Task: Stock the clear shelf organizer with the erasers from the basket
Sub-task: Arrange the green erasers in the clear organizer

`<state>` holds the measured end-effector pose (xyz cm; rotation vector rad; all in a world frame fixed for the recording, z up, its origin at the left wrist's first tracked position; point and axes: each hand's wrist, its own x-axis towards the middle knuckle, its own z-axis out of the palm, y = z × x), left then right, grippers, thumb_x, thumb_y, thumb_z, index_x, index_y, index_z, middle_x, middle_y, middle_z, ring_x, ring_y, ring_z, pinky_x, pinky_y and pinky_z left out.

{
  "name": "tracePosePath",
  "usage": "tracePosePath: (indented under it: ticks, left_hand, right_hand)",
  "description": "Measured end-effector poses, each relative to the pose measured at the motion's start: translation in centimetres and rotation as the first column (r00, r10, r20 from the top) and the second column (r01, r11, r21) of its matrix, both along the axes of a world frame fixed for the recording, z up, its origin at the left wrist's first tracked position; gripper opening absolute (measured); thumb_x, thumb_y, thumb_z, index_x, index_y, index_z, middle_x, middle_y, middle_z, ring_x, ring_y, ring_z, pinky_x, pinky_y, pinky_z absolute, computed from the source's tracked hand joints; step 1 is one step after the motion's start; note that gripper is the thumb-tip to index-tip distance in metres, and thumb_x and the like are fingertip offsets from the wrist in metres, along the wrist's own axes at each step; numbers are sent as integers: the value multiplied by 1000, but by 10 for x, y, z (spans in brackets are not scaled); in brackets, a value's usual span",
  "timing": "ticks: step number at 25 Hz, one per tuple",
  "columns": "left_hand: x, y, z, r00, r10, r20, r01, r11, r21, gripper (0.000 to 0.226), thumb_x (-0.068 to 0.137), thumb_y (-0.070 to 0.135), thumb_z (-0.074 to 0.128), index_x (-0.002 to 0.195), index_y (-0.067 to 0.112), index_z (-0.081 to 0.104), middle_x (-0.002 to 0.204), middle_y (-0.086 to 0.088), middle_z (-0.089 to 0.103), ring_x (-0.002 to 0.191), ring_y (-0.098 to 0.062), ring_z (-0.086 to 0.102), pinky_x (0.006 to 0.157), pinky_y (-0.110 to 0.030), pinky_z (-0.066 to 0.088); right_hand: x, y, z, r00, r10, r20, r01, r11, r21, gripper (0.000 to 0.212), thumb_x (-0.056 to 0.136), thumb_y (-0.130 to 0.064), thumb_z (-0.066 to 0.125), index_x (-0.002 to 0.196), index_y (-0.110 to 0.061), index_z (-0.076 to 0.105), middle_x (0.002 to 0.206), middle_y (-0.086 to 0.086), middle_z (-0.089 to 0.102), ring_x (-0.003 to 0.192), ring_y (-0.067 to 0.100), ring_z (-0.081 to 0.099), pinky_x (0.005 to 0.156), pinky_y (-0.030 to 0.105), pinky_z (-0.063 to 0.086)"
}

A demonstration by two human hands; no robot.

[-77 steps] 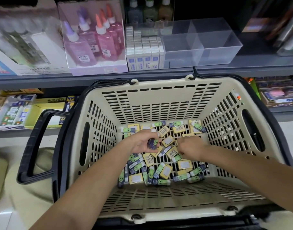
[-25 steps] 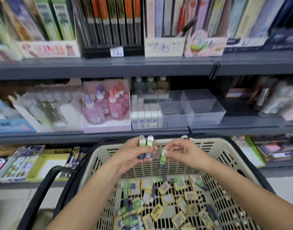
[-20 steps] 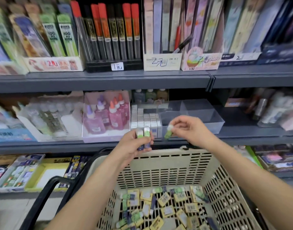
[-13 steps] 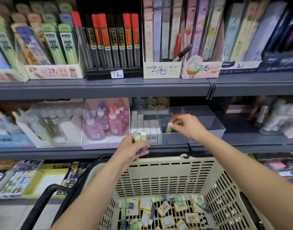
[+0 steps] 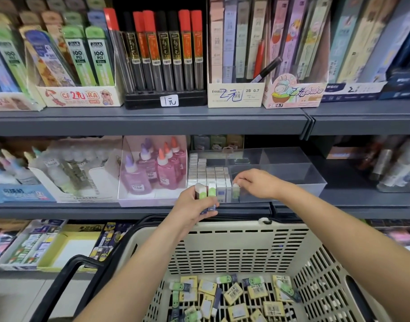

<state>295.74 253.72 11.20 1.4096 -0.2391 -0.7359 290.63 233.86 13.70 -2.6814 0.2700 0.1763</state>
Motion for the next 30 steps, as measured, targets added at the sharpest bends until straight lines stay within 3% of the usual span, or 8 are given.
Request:
tracePosePath:
  ticks: [4, 7, 13, 17, 21, 25, 27, 30]
  left_hand:
    - [-4, -8, 0, 1000, -10, -2, 10, 1000, -3, 16, 79, -3, 68, 81, 10, 58, 78, -8, 64, 72, -15, 65, 63, -24, 55]
    - [-11, -17, -1, 998, -56, 11, 56, 998, 1, 17, 80, -1, 68, 79, 12, 57, 77, -6, 62, 70, -14, 65, 64, -25, 55]
    - [-13, -22, -2, 999, 18, 42, -17, 1000, -9, 9, 85, 9, 65, 90, 11, 58, 80, -6, 59, 69, -11, 61, 61, -19, 53]
    - [-6, -15, 2, 993, 42, 110, -49, 997, 56, 15, 87, 17, 64, 93, 9, 52, 69, -1, 48, 58, -11, 44, 51, -20, 45]
    - [-3, -9, 5, 998, 58, -17, -57, 997, 43, 12, 86, 3, 54, 93, 8, 45, 74, -5, 45, 63, -14, 40, 54, -23, 39]
    - [2, -6, 5, 994, 49, -97, -49, 999, -4, 23, 70, 2, 54, 89, 7, 43, 78, -8, 44, 64, -17, 41, 56, -25, 38]
    - [1, -7, 3, 999, 31, -44, -31, 999, 15, 15, 82, -5, 54, 86, 7, 44, 74, -9, 46, 64, -16, 45, 56, -24, 48]
    - [0, -5, -1, 1000, -10, 7, 10, 1000, -1, 7, 87, 1, 60, 88, 5, 54, 78, -9, 60, 68, -15, 59, 63, -24, 57]
  right_hand:
    - [-13, 15, 7, 927, -147, 345, 107, 986, 131, 26, 95, -30, 47, 95, -18, 70, 92, -3, 71, 86, 10, 62, 79, 25, 48]
    - [-23, 29, 10, 953, -152, 264, 70, 953, 295, 20, 90, -34, 56, 76, -25, 66, 63, -11, 63, 56, -4, 56, 59, 10, 43]
    - [-17, -1, 30, 901, -356, 248, 144, 785, 602, 5, 87, -14, 63, 92, -12, 63, 80, 3, 70, 60, 3, 66, 52, 15, 50]
    - [5, -8, 23, 871, -413, 264, 281, 862, 422, 5, 85, -19, 65, 86, -22, 61, 90, 5, 71, 81, 19, 68, 70, 29, 52]
    - [17, -13, 24, 889, -376, 260, 293, 905, 308, 5, 87, -24, 62, 83, -26, 59, 96, 4, 69, 89, 25, 65, 84, 36, 53]
    - [16, -11, 16, 946, -266, 184, 242, 960, 142, 8, 87, -25, 62, 80, -28, 58, 91, -3, 68, 82, 16, 63, 81, 29, 49]
    - [15, -8, 5, 974, -204, 97, 191, 973, 129, 5, 89, -29, 59, 87, -25, 61, 98, 0, 69, 85, 15, 64, 80, 28, 50]
    - [16, -8, 0, 997, -73, -38, 72, 997, -31, 29, 96, -35, 45, 114, -19, 60, 119, 4, 62, 104, 19, 57, 84, 26, 41]
